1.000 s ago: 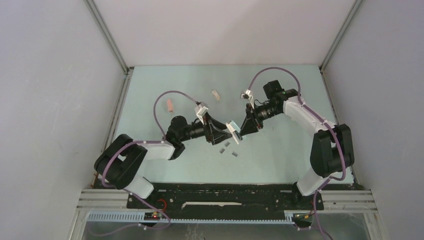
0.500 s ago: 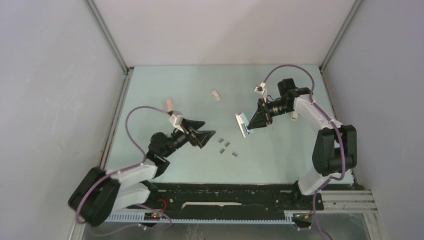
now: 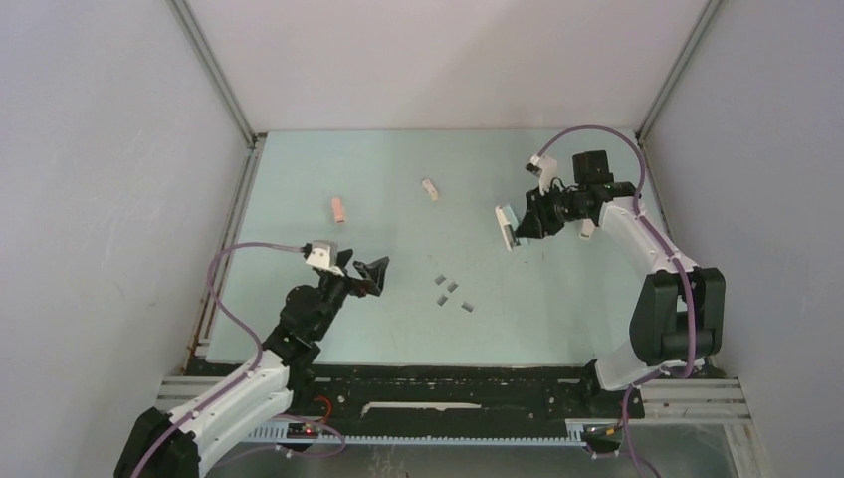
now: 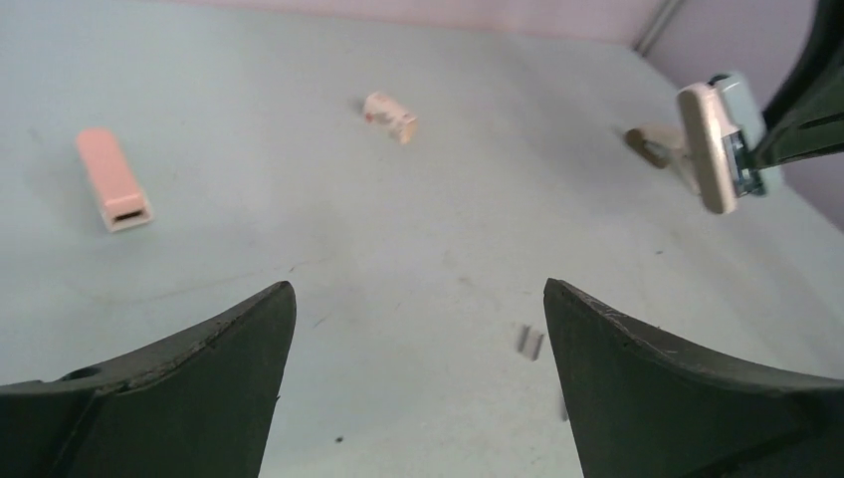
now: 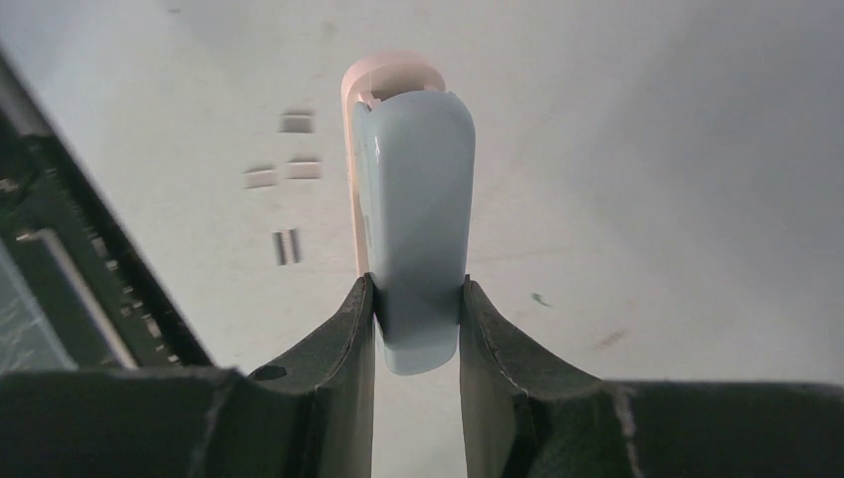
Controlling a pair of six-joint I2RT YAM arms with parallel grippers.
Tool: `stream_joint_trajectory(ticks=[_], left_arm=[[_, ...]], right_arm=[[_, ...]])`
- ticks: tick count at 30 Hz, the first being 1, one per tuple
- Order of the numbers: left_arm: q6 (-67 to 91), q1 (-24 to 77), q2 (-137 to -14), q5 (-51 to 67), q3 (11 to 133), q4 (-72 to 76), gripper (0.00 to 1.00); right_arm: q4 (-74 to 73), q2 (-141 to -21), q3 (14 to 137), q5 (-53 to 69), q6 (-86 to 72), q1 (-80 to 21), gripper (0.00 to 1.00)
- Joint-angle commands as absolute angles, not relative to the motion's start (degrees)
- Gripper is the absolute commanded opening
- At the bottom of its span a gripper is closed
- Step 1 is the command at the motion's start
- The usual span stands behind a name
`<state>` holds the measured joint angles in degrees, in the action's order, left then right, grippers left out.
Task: Unload the staples from the stapler
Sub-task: Place the stapler at the center of the board.
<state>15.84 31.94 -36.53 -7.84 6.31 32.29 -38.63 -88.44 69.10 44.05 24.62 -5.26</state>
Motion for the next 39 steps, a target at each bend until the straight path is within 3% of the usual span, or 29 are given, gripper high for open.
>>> stream_joint_trajectory(ticks=[1,9,23,34,39], left_arm=[[14.64,31.64,-38.24,-16.01,5.53,31.11,1.00],[17.78,31.87,-33.94,-22.58,2.01,32.20,1.00],[15.88,35.20,-36.81,-24.54,3.25,32.87,1.00],[14.79,37.16,-37.14,-26.37,3.47,33.14,1.00],[14.68,37.31,-37.34,-26.37,3.60,33.14,1.00]], right_arm=[[-31.45,-86.20,68.80,29.96,19.96,-4.83,0.00],[-23.52,-88.17,68.84,14.86,17.61,-6.65,0.00],[-30.68,-106.78,88.43,9.33,13.23,-6.95,0.00],[-33.91,-116.29,93.18,3.46,12.06,-3.81,0.00],[-34.46,-118.02,93.43,2.43,13.27,-3.29,0.14]])
